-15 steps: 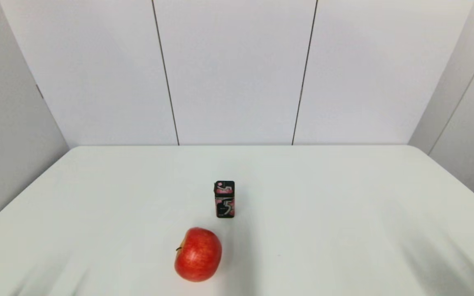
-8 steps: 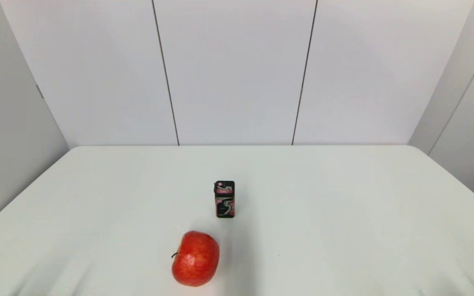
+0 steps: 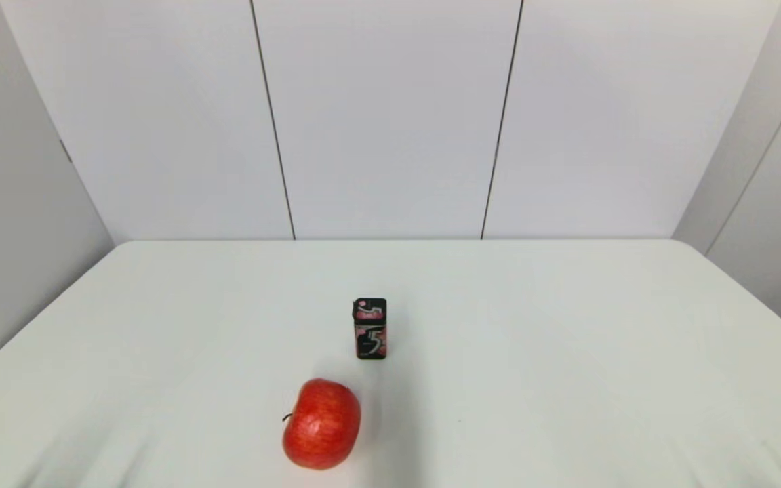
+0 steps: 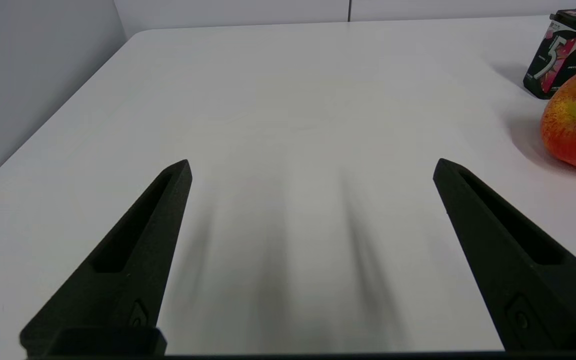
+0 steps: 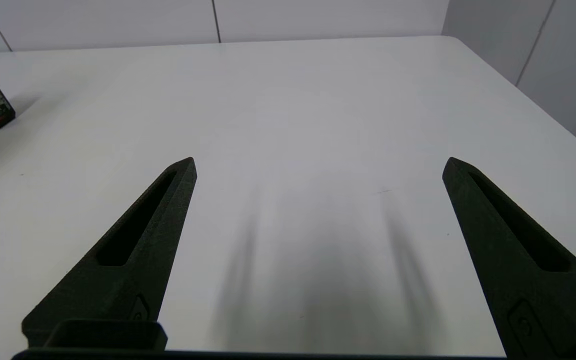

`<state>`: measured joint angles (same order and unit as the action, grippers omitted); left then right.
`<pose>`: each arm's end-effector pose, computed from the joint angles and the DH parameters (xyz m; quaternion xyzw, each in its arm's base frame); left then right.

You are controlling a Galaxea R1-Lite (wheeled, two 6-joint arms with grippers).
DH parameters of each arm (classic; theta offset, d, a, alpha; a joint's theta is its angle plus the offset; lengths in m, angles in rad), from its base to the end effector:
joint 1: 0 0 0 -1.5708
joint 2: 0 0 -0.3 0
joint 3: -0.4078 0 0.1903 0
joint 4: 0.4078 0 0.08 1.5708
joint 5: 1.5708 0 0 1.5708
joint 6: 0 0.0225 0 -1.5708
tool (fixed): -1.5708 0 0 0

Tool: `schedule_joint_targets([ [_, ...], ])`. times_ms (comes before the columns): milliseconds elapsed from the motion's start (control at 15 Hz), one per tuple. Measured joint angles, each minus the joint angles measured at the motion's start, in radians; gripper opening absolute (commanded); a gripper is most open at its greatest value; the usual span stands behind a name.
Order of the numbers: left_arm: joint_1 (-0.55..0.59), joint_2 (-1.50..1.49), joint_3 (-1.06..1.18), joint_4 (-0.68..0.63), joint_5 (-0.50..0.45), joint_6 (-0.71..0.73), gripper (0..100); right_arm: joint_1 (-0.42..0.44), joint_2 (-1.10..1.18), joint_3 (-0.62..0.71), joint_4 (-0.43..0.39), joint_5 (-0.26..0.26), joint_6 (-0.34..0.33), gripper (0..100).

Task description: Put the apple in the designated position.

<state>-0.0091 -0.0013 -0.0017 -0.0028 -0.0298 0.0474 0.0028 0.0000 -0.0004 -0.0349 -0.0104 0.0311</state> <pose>-0.0230 -0.0005 0.0762 0.0237 -0.0034 -0.0194 0.9995 -0.0229 -0.0003 0.0792 0.0157 -0.0177 -0.0035 0.9997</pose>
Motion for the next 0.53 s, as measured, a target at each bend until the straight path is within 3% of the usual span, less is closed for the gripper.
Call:
schedule_joint_targets([
  [533,0.0,0.0,0.0,0.0,-0.001,0.0,100,0.0,-0.002,0.0,0.0,-0.027,0.03,100],
])
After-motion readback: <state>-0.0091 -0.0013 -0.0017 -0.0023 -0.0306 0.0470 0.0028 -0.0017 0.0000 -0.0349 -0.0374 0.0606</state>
